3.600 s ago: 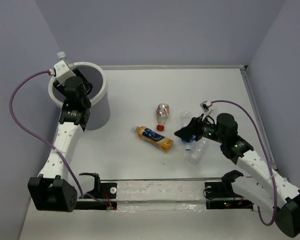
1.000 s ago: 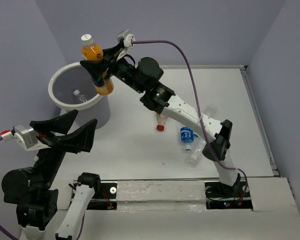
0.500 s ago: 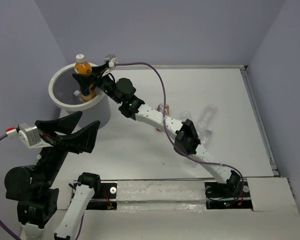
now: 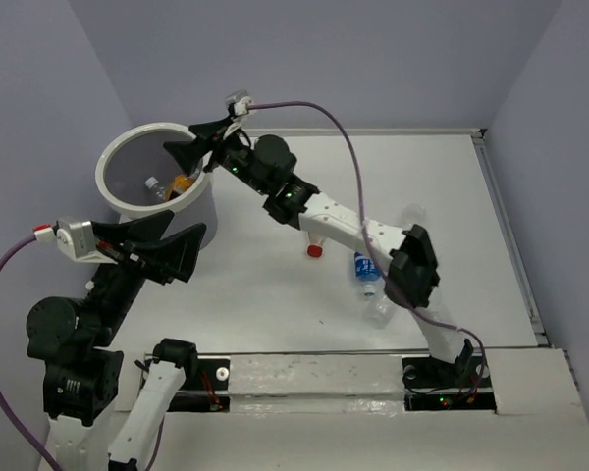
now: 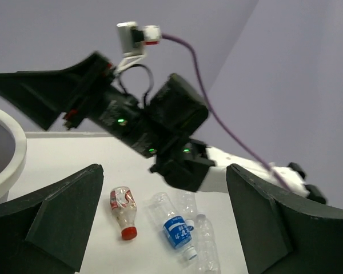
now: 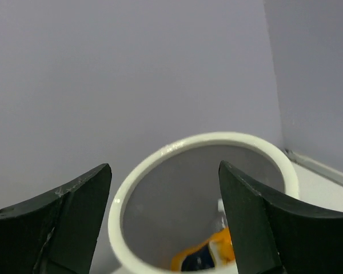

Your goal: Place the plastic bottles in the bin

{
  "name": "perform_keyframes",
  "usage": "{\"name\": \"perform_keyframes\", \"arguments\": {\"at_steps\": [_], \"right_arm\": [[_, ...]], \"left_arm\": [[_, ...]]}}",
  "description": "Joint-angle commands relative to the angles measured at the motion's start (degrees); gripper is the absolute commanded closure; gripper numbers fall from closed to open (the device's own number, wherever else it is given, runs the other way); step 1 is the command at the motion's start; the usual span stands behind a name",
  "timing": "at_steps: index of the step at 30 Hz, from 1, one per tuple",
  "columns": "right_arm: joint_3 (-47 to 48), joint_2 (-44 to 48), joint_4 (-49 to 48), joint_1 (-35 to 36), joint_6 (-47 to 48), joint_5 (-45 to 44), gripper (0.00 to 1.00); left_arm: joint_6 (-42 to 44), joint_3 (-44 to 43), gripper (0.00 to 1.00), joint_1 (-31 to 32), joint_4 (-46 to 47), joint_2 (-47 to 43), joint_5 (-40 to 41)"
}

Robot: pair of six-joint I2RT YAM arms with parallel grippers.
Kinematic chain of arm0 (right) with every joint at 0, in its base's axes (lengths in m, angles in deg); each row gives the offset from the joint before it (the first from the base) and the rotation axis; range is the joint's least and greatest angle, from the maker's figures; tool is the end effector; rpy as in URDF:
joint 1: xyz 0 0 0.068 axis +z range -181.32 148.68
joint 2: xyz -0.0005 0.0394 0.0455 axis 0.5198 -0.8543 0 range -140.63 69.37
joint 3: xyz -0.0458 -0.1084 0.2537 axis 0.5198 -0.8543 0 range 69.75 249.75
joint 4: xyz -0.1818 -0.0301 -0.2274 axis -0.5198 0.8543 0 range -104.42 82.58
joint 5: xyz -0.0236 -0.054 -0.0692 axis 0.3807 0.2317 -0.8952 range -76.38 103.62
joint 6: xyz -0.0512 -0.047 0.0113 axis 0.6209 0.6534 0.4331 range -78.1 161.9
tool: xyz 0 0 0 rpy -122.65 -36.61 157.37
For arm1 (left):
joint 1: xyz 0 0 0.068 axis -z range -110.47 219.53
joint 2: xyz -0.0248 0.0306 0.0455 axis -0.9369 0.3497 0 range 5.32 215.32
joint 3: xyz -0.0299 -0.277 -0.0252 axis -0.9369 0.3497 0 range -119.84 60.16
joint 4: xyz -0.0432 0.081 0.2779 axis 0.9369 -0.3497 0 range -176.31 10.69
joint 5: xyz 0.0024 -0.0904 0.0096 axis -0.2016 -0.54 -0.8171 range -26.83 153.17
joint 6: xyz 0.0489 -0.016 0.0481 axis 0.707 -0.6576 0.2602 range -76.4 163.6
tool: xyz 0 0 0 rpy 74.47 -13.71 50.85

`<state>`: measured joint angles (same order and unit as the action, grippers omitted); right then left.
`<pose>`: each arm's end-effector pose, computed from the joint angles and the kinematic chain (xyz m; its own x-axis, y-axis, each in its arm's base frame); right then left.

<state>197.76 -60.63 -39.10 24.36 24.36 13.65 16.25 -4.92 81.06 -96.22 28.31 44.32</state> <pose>0.3358 0.4921 0.4222 -0.0415 0.4735 -0.8798 -0.8533 0.4412 0.2777 0.0481 -0.0288 0.5050 0.1518 -0.4747 -0.8670 0.6141 0.7326 -0.2936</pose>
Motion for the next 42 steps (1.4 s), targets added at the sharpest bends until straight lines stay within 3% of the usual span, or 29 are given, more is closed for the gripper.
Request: {"name": "perform_keyframes", "arguments": {"at_steps": [1,2,4,6,8,11,13,14,15,16,18,24,31,42], "right_arm": [[-21.4,21.2,-2.8,-3.5,-0.7,-1.5,0.35],[-33.1,25.2,-2.4,-4.0,-0.7,-2.5,0.40],[-43.8,36.4,0.9,-6.0,-1.5,-6.7,0.54],[-57.6,46.5,4.5,-9.2,-3.5,-10.4,0.59],[-69.5,52.7,10.3,-11.9,-7.4,-11.2,0.60],[-78.4,62.9,18.4,-14.6,-9.5,-14.8,0.60],[-84.1,68.3,23.9,-16.2,-10.3,-17.3,0.54],[-85.5,69.8,25.1,-16.8,-10.6,-17.6,0.52],[-86.5,70.8,27.2,-17.4,-10.7,-17.7,0.48],[-87.8,72.3,29.2,-18.8,-11.0,-18.4,0.43],[-88.9,72.9,30.1,-20.7,-10.8,-18.7,0.39],[-88.9,70.7,31.5,-25.6,-9.8,-16.6,0.27],[-87.8,67.6,31.4,-26.8,-7.2,-15.0,0.27],[-86.0,62.3,31.4,-27.9,-4.9,-12.9,0.23]], "left_arm": [[-2.2,2.7,0.02,0.2,3.4,5.4,-4.7],[-2.6,3.8,0.02,0.2,4.2,6.4,-6.5],[-4.0,7.2,0.02,0.2,5.8,9.5,-9.6],[-4.2,10.1,0.02,0.4,7.1,11.0,-9.0],[-4.9,11.5,0.03,1.6,9.1,13.0,-7.1],[-5.4,12.7,0.03,5.2,10.2,16.6,-2.6],[-5.2,12.7,0.03,13.4,10.5,20.6,6.8],[-5.1,12.6,0.03,19.8,10.7,22.3,10.2],[-5.1,12.3,0.03,19.8,10.6,24.4,13.8],[-5.1,11.5,0.03,25.3,10.8,28.8,19.9],[-4.8,10.4,0.03,29.0,10.8,33.6,25.3],[-2.8,5.8,0.02,31.4,13.2,52.1,34.0],[0.3,-5.2,0.02,31.4,13.8,74.2,32.1],[3.2,-16.7,0.02,29.3,13.0,88.6,30.1]]}}
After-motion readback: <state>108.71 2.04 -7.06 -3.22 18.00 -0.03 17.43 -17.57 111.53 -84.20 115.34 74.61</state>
